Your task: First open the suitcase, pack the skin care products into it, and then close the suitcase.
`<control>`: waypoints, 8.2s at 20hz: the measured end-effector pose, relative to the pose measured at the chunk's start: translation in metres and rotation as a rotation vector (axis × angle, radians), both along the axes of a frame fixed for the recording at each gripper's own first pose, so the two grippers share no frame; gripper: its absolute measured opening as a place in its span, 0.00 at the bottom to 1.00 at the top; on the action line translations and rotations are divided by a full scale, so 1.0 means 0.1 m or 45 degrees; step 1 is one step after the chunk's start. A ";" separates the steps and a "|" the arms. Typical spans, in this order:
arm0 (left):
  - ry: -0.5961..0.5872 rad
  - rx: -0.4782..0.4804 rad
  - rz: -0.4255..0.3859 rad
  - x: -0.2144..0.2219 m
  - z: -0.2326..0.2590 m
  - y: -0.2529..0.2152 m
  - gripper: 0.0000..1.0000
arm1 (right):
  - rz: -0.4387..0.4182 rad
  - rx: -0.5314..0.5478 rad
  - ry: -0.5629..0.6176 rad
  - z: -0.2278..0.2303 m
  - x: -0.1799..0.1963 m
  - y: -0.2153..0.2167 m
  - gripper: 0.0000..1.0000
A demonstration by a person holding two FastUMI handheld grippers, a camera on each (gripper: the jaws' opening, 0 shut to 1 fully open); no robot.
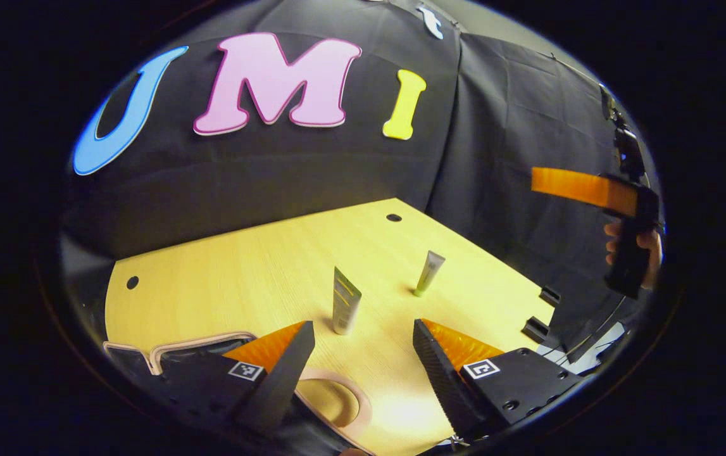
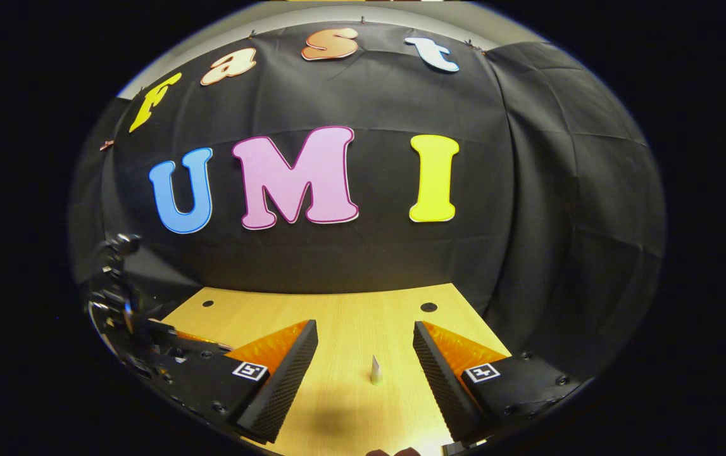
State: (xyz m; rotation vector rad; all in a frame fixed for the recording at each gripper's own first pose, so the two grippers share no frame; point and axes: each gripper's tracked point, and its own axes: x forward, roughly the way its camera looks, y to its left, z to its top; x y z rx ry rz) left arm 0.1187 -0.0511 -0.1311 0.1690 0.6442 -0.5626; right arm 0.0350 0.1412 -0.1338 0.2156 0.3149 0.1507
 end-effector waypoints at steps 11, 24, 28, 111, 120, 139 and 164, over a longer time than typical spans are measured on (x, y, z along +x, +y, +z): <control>0.177 0.194 0.248 1.04 -1.15 -0.21 0.94 | 0.212 -0.024 0.150 -0.69 0.43 -0.31 0.96; 0.120 0.053 0.264 0.67 -0.26 -0.49 0.40 | 0.486 -0.168 0.342 -2.09 0.81 0.35 0.97; 0.067 0.075 0.286 0.33 0.27 -0.19 0.39 | 0.563 -0.186 0.424 -2.54 0.93 0.62 0.93; 0.556 -0.026 1.389 -1.02 -0.11 6.15 0.11 | 0.281 0.367 0.766 -0.99 -1.17 1.19 0.98; 0.175 0.057 1.091 -0.84 1.57 5.21 0.10 | 0.400 0.317 0.642 -0.74 -1.04 1.15 0.97; 0.436 0.055 0.374 -0.38 0.27 0.80 0.07 | 0.458 0.294 0.571 -0.75 -1.10 -0.19 0.97; -0.604 -0.132 0.553 -1.29 2.91 -0.26 0.89 | 0.370 0.007 -0.242 1.11 -0.26 -0.42 0.97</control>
